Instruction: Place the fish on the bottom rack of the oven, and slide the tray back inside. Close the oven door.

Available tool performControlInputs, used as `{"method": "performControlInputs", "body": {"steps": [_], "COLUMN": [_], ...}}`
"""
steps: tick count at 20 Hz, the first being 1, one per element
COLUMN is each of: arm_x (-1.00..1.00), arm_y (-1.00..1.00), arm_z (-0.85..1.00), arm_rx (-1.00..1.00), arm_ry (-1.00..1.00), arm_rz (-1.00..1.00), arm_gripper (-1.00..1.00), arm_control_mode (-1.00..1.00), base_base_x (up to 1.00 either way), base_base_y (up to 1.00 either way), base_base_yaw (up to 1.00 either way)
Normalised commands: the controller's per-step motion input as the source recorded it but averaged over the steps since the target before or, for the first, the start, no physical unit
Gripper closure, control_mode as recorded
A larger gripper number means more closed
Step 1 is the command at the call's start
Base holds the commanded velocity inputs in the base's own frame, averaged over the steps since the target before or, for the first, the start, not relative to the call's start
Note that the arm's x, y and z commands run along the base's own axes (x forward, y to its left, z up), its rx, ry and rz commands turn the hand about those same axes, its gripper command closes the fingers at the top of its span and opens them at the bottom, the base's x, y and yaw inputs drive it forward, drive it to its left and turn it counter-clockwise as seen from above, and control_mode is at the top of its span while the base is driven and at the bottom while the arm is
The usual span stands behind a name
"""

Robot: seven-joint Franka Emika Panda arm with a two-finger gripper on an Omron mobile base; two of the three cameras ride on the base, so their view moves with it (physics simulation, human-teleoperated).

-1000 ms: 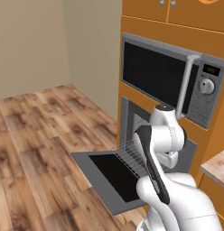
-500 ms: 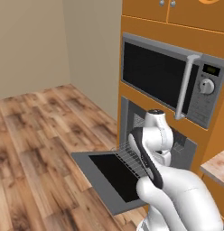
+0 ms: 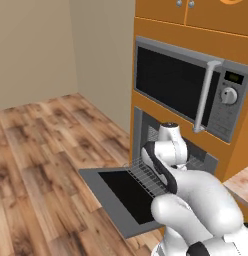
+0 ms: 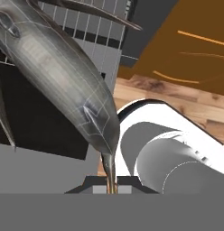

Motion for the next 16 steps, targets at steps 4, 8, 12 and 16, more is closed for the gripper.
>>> {"method": "performControlInputs", "body": {"steps": [4, 8, 12, 16], "arm_x": [0.36, 0.33, 0.33, 0.4], "arm_y": [-0.1, -0.29, -0.24, -0.03], "arm_z": [-0.29, -0.11, -0.15, -0.31], "arm_rx": [-0.03, 0.0, 0.0, -0.02], "arm_ry": [0.0, 0.0, 0.0, 0.0], "arm_rz": [-0.02, -0.01, 0.0, 0.0], "arm_gripper": [1.0, 1.0, 1.0, 1.0], "arm_control_mode": [-1.0, -1.0, -1.0, -1.0], "base_base_x": [0.0, 0.0, 0.0, 0.0], "base_base_y": [0.0, 0.0, 0.0, 0.0], "base_base_yaw": [0.0, 0.0, 0.0, 0.0]}}
